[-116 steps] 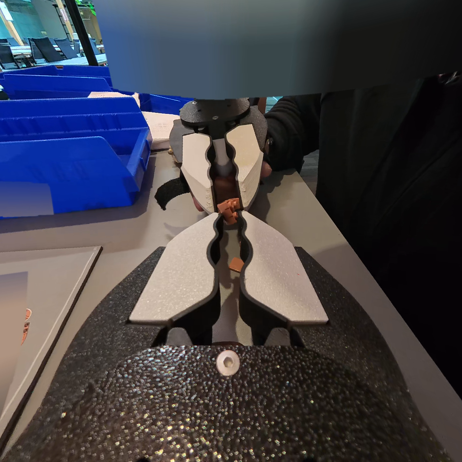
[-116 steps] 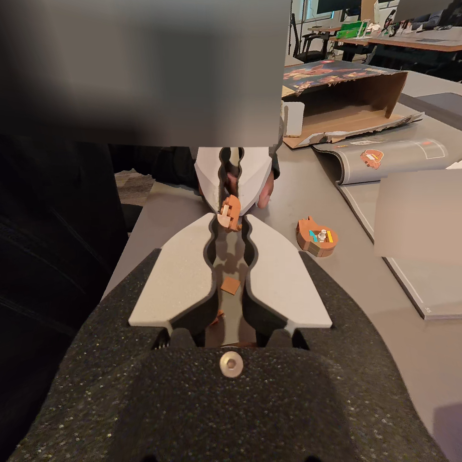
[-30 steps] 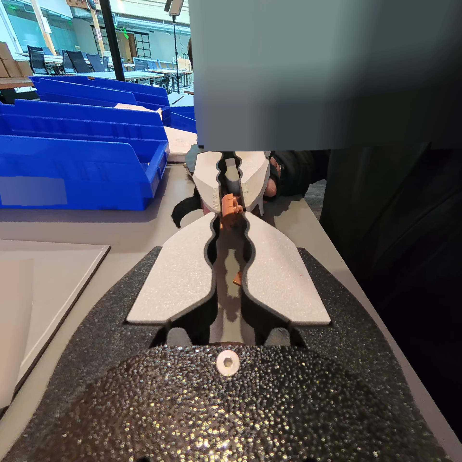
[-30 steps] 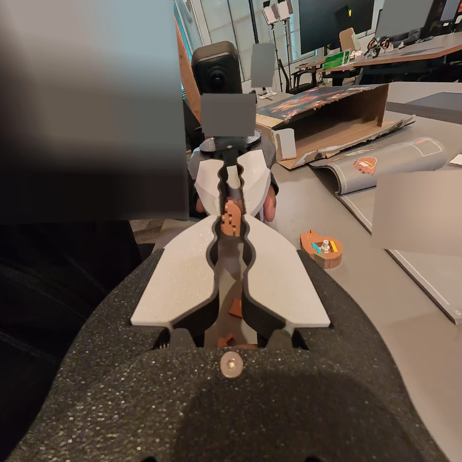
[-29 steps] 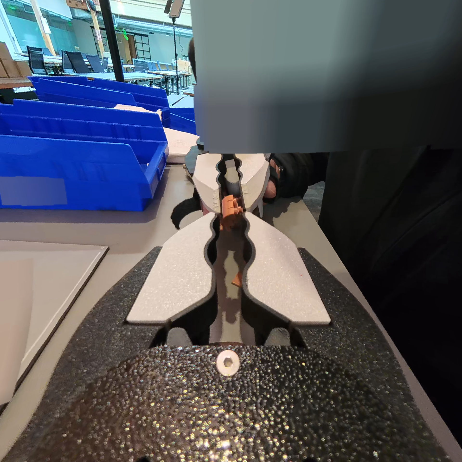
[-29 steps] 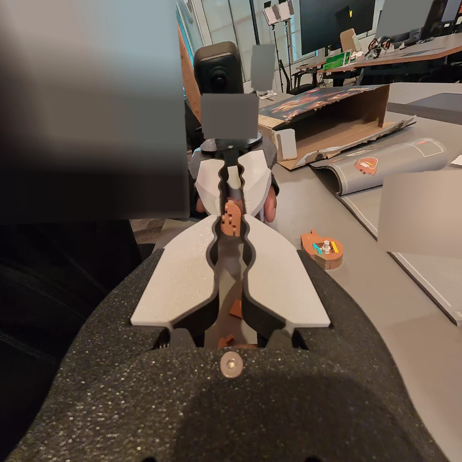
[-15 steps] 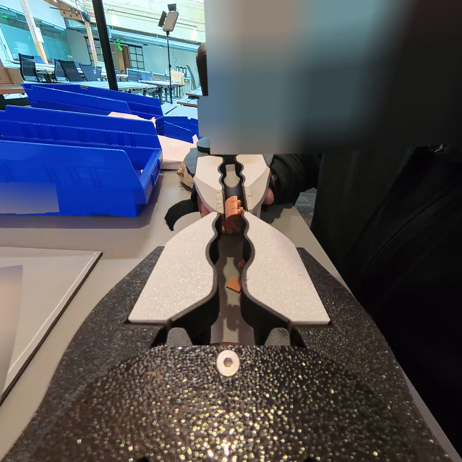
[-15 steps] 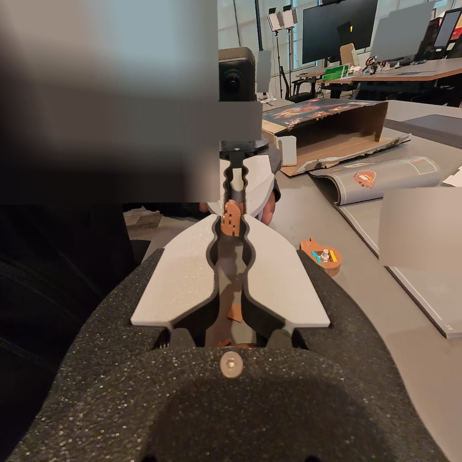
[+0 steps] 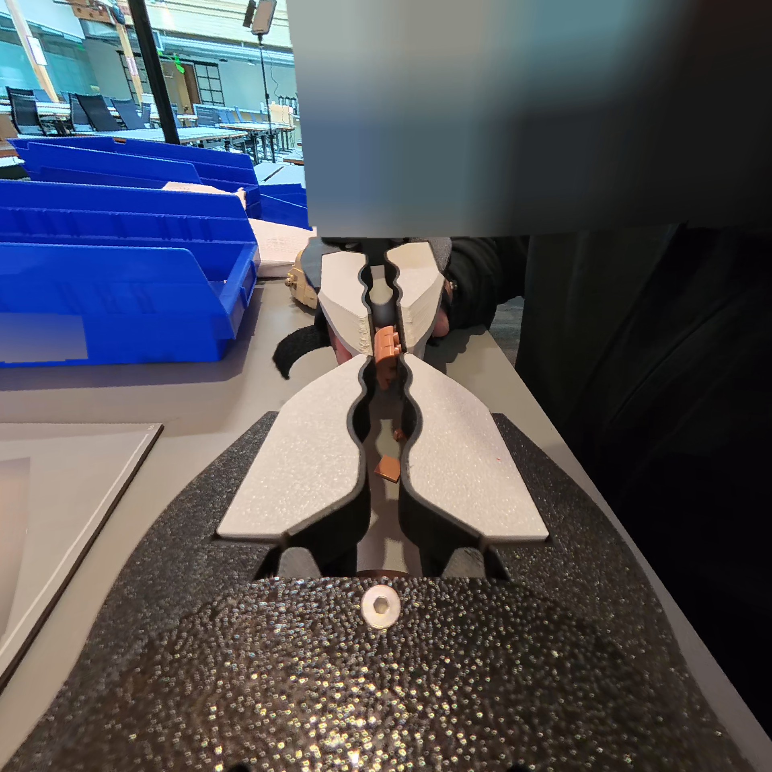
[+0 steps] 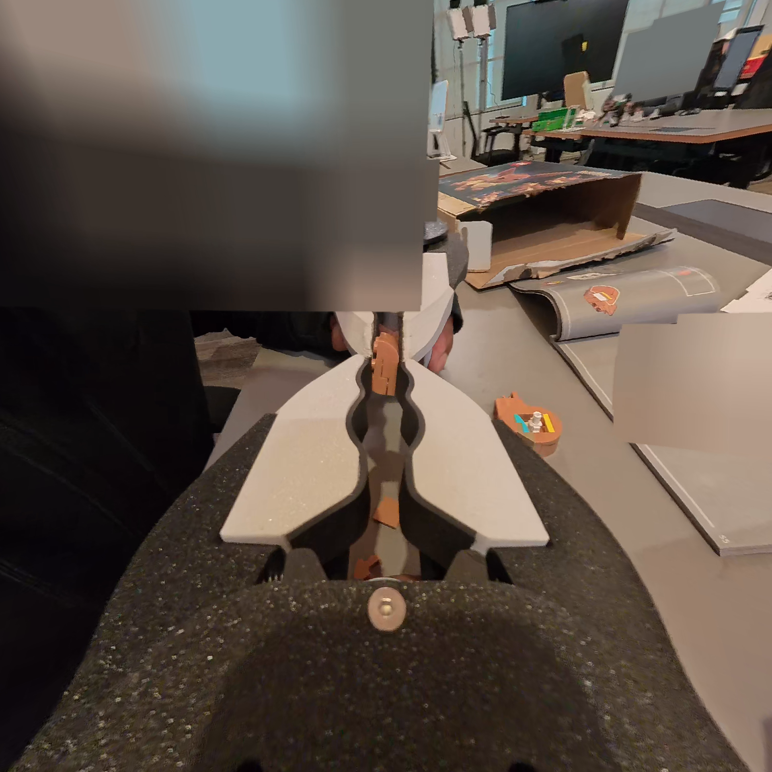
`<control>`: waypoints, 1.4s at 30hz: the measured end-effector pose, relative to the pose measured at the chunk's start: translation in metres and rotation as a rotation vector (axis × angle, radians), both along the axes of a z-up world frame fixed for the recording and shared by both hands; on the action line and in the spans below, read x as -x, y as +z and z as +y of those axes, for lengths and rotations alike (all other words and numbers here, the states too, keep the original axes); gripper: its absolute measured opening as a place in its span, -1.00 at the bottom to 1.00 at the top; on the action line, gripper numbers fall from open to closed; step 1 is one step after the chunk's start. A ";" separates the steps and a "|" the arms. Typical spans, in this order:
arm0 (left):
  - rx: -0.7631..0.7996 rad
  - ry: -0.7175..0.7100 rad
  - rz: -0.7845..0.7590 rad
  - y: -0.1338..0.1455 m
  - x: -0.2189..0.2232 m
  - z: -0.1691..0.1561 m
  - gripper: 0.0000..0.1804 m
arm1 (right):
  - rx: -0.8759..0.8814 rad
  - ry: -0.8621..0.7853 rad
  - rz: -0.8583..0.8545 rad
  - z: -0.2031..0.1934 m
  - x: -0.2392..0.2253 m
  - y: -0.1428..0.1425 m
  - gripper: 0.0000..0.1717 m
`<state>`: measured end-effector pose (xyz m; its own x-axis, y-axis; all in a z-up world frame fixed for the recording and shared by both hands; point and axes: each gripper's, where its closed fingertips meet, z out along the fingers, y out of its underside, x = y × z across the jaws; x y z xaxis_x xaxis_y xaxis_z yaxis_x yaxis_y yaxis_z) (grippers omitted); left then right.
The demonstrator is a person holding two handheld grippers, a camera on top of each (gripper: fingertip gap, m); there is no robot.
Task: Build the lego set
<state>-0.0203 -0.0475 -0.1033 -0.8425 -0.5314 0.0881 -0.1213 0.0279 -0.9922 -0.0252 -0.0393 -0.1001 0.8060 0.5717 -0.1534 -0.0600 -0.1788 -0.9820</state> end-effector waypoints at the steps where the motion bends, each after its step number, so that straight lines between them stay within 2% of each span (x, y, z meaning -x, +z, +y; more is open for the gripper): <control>1: 0.000 0.008 0.006 0.000 -0.002 0.001 -0.89 | 0.002 -0.017 -0.017 0.001 -0.002 -0.001 -0.87; 4: -0.007 0.033 0.026 -0.003 -0.006 0.004 -0.89 | 0.014 -0.047 -0.026 0.004 -0.006 -0.003 -0.87; 7: -0.043 0.041 0.013 -0.005 -0.006 0.006 -0.79 | 0.017 -0.071 -0.038 0.005 -0.011 -0.004 -0.87; 19: -0.137 0.050 -0.115 -0.002 -0.002 0.008 -0.82 | 0.024 -0.040 -0.072 0.002 -0.008 -0.005 -0.87; 27: -0.131 0.032 -0.102 -0.005 0.000 0.003 -0.89 | 0.036 -0.013 -0.084 0.002 0.000 -0.009 -0.87; 30: -0.113 0.053 -0.090 -0.003 -0.003 0.005 -0.89 | 0.028 -0.032 -0.056 0.004 -0.002 -0.006 -0.86; 35: 0.024 0.104 -0.123 0.013 -0.007 0.009 -0.89 | 0.010 -0.089 0.026 0.007 -0.014 0.003 -0.53; 38: 0.135 0.146 -0.127 0.023 -0.010 0.017 -0.89 | 0.021 -0.096 0.042 0.008 -0.014 0.001 -0.52; 42: 0.157 0.137 -0.129 0.025 -0.010 0.016 -0.89 | 0.010 -0.105 0.054 0.009 -0.012 0.003 -0.62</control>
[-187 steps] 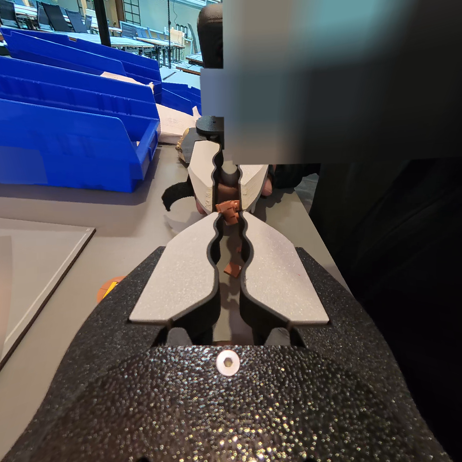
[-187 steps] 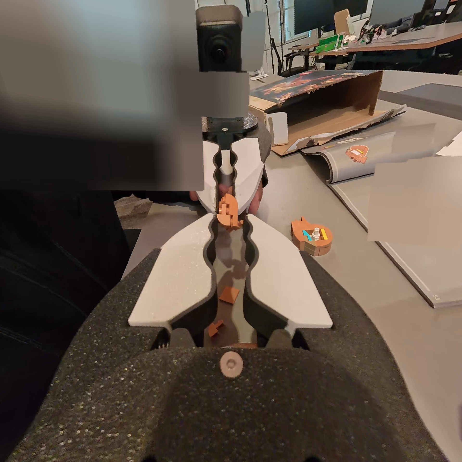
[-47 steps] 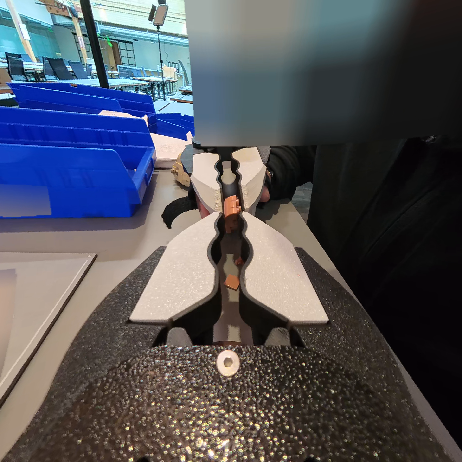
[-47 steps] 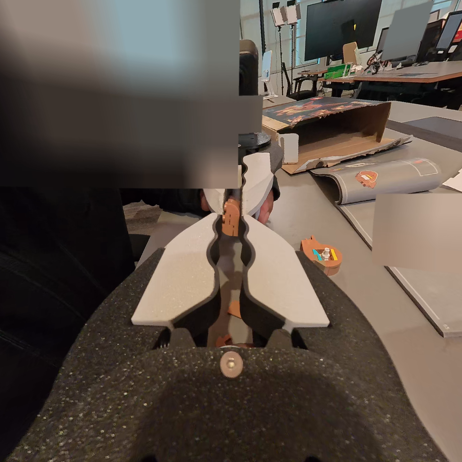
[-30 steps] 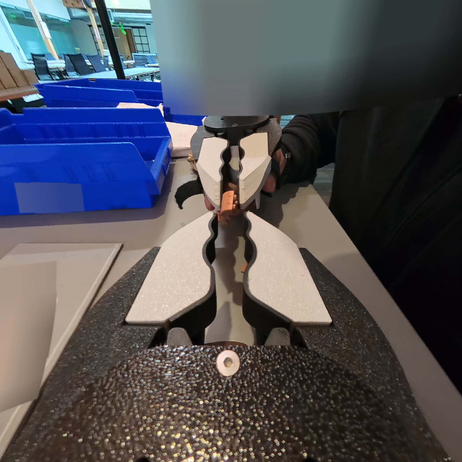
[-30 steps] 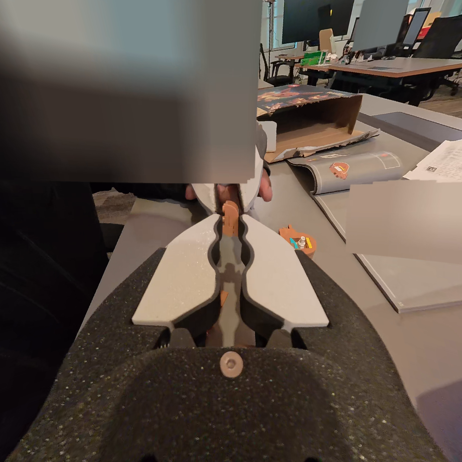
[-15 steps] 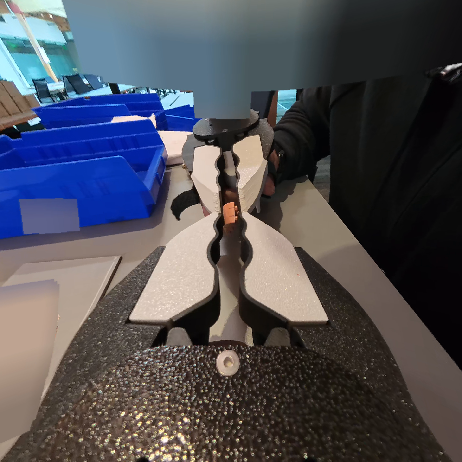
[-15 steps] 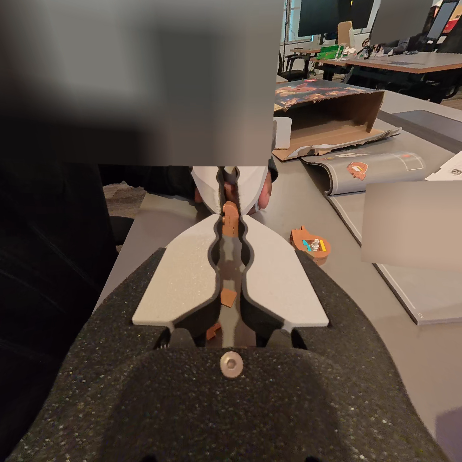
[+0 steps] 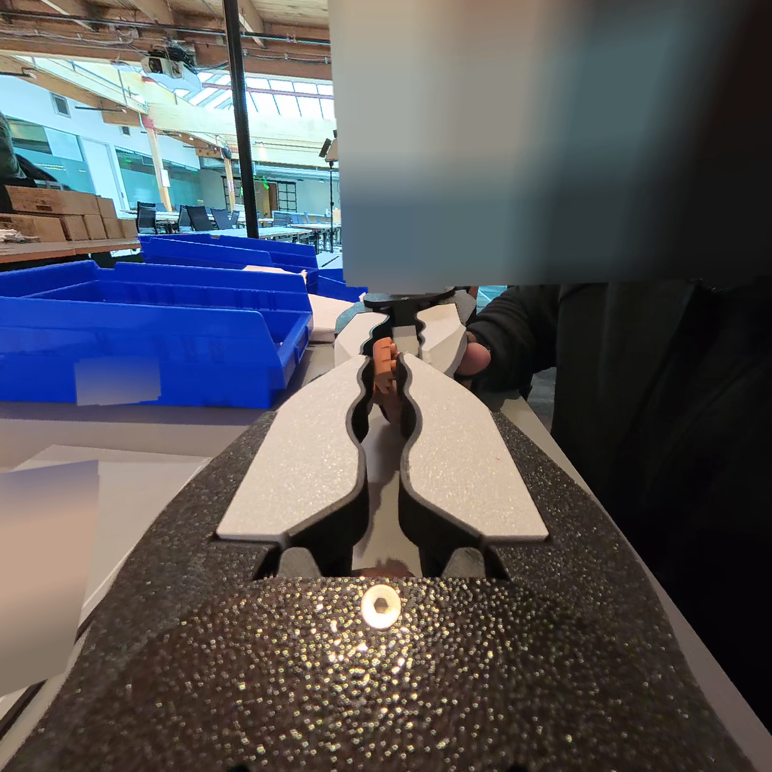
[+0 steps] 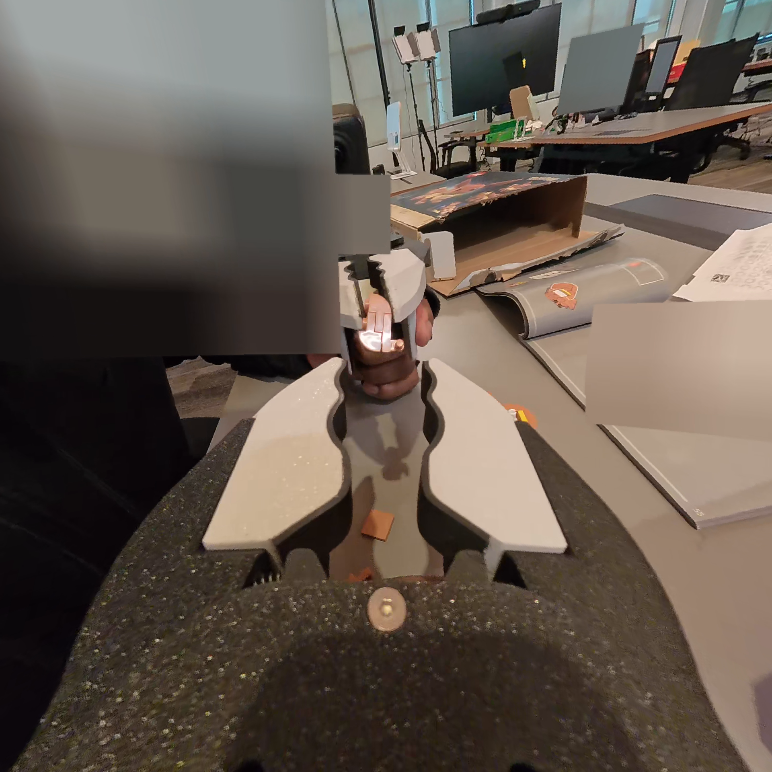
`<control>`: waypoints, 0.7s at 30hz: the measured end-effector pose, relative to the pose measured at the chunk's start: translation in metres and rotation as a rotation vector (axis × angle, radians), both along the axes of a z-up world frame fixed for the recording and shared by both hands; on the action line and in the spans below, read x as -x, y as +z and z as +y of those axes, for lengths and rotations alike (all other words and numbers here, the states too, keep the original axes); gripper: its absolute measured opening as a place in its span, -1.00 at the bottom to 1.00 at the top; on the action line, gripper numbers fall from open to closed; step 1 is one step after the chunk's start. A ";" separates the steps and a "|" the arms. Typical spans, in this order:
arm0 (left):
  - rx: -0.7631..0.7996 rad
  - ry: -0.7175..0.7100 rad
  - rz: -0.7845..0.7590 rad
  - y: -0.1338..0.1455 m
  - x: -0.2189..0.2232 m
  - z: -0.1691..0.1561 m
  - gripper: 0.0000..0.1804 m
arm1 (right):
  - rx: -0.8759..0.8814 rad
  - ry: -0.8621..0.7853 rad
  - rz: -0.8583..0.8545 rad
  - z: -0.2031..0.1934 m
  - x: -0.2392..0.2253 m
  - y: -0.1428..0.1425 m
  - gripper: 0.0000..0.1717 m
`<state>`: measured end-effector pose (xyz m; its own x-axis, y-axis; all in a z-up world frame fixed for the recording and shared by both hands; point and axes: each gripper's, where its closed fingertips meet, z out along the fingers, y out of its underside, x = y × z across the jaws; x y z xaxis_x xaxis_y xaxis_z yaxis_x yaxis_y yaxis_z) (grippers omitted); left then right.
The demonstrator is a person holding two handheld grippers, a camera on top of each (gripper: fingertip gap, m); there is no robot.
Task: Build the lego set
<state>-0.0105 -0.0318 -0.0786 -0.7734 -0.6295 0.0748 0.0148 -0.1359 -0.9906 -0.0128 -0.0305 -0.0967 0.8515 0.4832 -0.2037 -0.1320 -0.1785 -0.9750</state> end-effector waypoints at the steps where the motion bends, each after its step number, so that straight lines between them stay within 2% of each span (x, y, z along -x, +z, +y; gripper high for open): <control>1: -0.003 -0.003 -0.001 0.000 0.000 -0.001 -0.89 | 0.001 0.005 -0.001 0.000 0.001 0.000 -0.64; 10: -0.096 -0.012 0.000 -0.009 0.002 -0.013 -0.89 | -0.007 0.030 -0.084 -0.004 0.007 -0.003 -0.77; 21: -0.091 -0.063 0.031 -0.011 0.004 -0.016 -0.89 | -0.012 0.039 -0.175 -0.007 0.008 -0.006 -0.79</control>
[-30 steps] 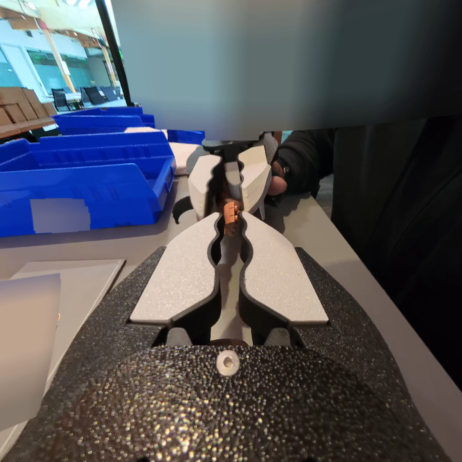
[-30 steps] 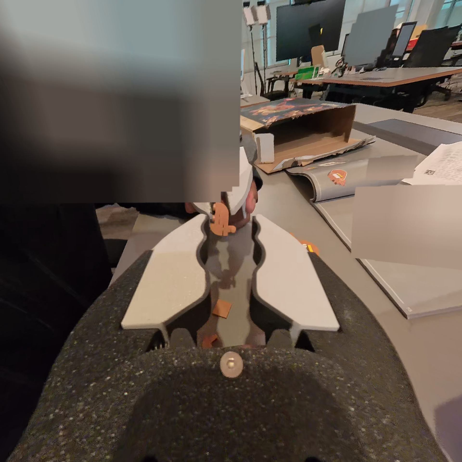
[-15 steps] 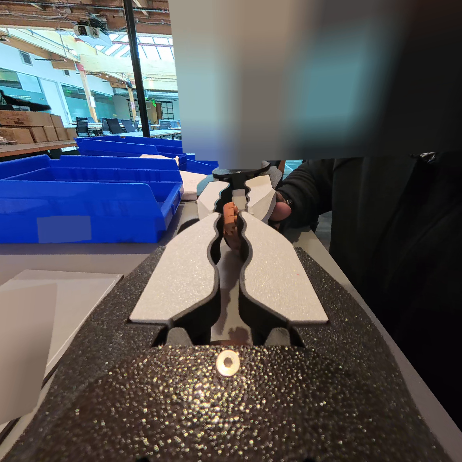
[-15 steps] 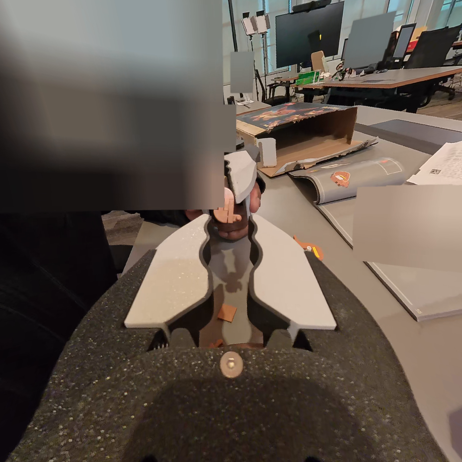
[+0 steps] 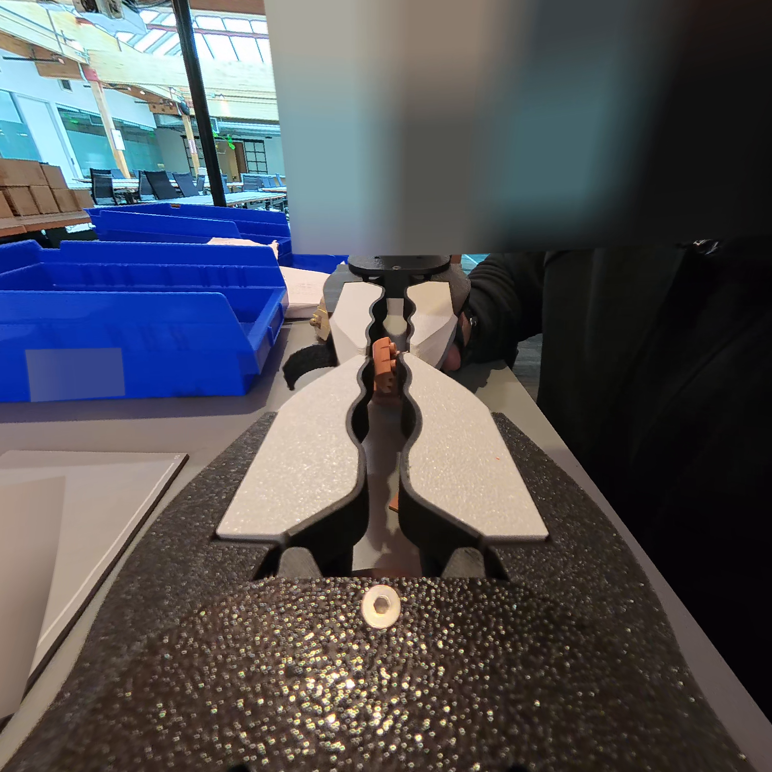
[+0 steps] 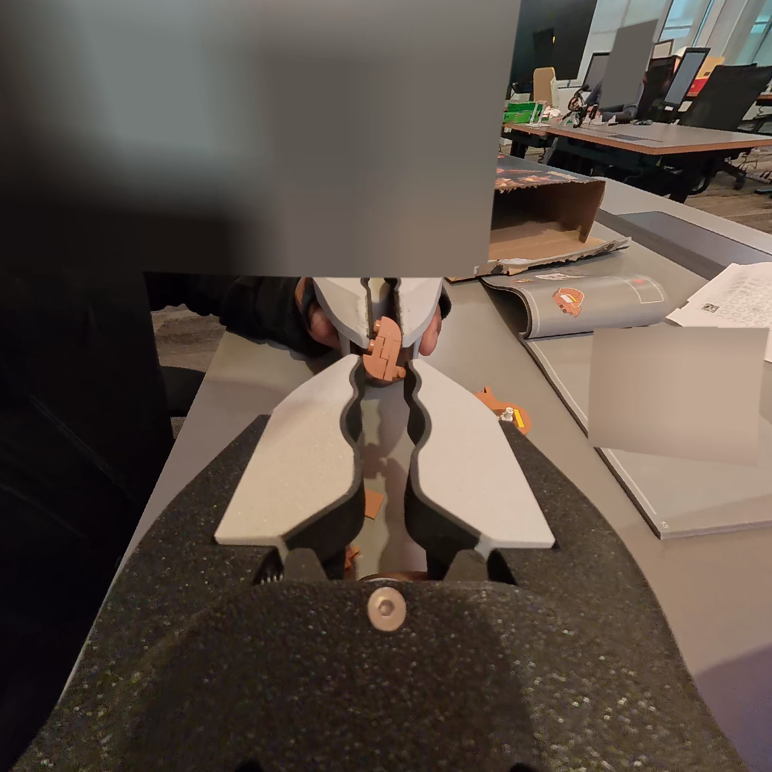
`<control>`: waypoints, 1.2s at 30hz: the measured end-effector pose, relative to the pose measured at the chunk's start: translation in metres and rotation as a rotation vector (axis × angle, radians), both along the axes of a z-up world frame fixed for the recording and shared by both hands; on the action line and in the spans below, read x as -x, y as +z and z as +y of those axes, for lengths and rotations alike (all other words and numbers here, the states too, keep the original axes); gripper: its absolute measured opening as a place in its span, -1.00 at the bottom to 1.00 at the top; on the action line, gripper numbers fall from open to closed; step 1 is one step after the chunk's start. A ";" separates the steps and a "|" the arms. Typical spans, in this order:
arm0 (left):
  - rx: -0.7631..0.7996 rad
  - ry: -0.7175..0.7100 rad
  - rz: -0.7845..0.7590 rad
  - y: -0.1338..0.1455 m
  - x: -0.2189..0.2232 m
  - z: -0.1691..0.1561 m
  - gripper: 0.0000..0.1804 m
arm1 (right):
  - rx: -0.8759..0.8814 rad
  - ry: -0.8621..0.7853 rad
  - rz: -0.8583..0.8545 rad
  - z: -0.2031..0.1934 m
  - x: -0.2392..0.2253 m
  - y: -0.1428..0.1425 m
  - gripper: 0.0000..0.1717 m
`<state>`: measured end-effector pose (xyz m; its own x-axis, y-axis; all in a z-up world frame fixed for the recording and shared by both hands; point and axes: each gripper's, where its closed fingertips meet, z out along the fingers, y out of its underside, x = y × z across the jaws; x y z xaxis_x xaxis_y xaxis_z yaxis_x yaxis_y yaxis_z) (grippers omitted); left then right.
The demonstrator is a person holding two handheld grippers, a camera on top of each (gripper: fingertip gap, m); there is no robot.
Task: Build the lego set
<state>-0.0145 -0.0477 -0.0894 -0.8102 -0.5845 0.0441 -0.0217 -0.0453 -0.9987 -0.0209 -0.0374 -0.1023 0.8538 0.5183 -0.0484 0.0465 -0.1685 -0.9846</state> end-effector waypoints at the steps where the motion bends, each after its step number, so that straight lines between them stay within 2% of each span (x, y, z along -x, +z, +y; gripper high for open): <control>1: -0.001 -0.003 0.002 0.000 0.000 0.000 -0.89 | 0.001 0.001 -0.006 0.000 0.000 0.000 -0.80; 12: 0.010 -0.017 0.028 -0.001 0.001 -0.001 -0.89 | 0.010 0.019 0.005 -0.001 0.002 -0.001 -0.81; 16: 0.032 0.014 0.052 -0.001 -0.004 0.003 -0.89 | 0.044 0.011 0.091 0.002 -0.002 -0.001 -0.79; 19: 0.073 0.043 0.040 0.004 -0.006 0.010 -0.89 | 0.047 0.018 0.104 0.002 -0.003 -0.001 -0.58; 23: 0.030 0.056 0.030 0.001 -0.007 0.012 -0.89 | 0.038 -0.004 0.121 0.004 -0.005 0.001 -0.62; 25: -0.004 0.049 0.018 -0.001 -0.005 0.008 -0.89 | 0.033 0.000 0.136 0.003 -0.007 0.002 -0.79; 36: -0.035 0.029 0.043 -0.006 -0.005 0.008 -0.83 | 0.021 -0.011 0.022 0.001 -0.008 -0.003 -0.80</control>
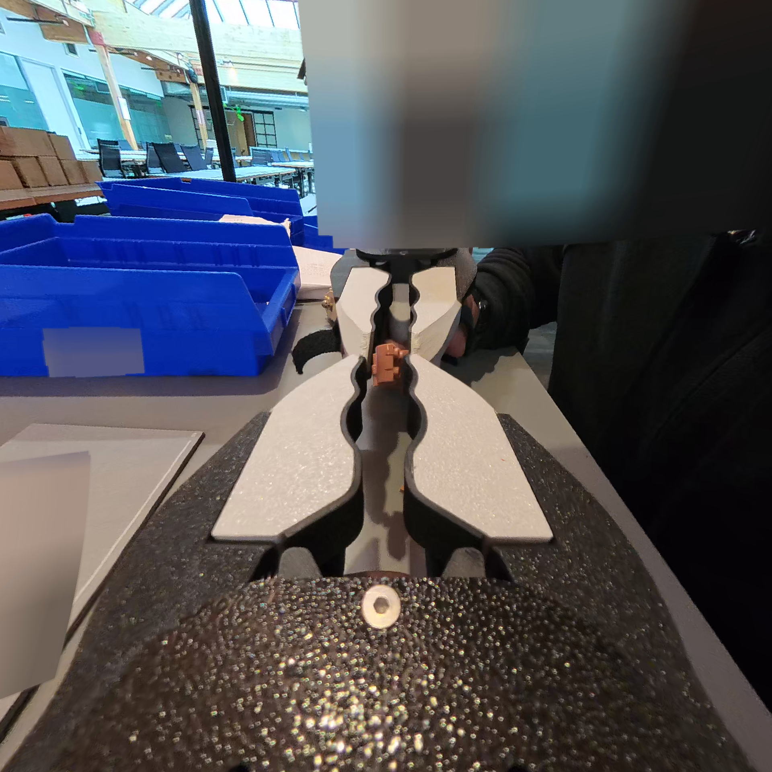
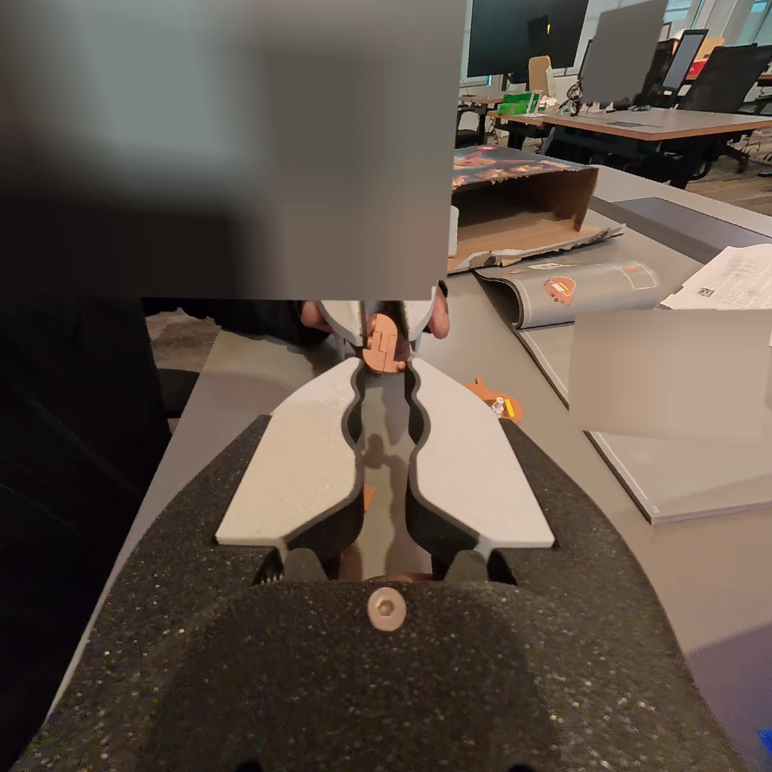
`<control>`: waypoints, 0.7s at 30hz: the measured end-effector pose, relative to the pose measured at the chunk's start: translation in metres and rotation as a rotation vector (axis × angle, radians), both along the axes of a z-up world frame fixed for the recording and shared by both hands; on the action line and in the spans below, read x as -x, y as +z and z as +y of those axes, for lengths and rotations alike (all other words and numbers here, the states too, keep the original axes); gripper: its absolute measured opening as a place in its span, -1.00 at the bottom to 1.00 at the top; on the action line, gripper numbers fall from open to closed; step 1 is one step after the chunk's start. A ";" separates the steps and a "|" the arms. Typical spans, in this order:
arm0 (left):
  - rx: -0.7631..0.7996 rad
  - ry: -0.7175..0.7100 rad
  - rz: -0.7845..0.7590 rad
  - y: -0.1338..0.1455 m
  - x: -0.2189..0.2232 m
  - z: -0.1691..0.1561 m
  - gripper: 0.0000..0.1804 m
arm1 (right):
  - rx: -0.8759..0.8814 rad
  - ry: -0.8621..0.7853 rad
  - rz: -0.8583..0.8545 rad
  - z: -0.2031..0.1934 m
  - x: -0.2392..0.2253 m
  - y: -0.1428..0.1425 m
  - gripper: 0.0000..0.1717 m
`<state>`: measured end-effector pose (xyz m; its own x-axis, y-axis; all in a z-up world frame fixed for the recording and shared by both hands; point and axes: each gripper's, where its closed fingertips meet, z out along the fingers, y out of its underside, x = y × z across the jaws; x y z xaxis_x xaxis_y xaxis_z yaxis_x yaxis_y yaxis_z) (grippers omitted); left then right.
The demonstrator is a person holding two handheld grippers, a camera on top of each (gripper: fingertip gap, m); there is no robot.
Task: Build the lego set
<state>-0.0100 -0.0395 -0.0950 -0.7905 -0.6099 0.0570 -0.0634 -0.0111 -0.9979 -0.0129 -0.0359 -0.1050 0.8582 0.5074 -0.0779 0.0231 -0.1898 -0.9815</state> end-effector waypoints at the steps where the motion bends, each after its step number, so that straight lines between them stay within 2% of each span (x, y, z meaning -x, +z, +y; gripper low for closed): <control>1: -0.022 0.000 -0.003 -0.001 0.000 0.000 -0.81 | 0.003 -0.005 -0.018 0.000 0.000 -0.001 -0.80; 12: -0.164 -0.039 -0.025 -0.013 0.006 -0.007 -0.85 | 0.051 0.023 -0.164 -0.001 0.007 -0.015 -0.80; 21: -0.168 -0.070 0.025 -0.017 0.009 -0.010 -0.88 | 0.046 0.035 -0.203 -0.003 0.010 -0.018 -0.80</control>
<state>-0.0194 -0.0494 -0.1117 -0.8311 -0.5558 -0.0208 -0.0832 0.1612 -0.9834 -0.0228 -0.0387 -0.1225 0.8403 0.5374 0.0711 0.2270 -0.2297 -0.9464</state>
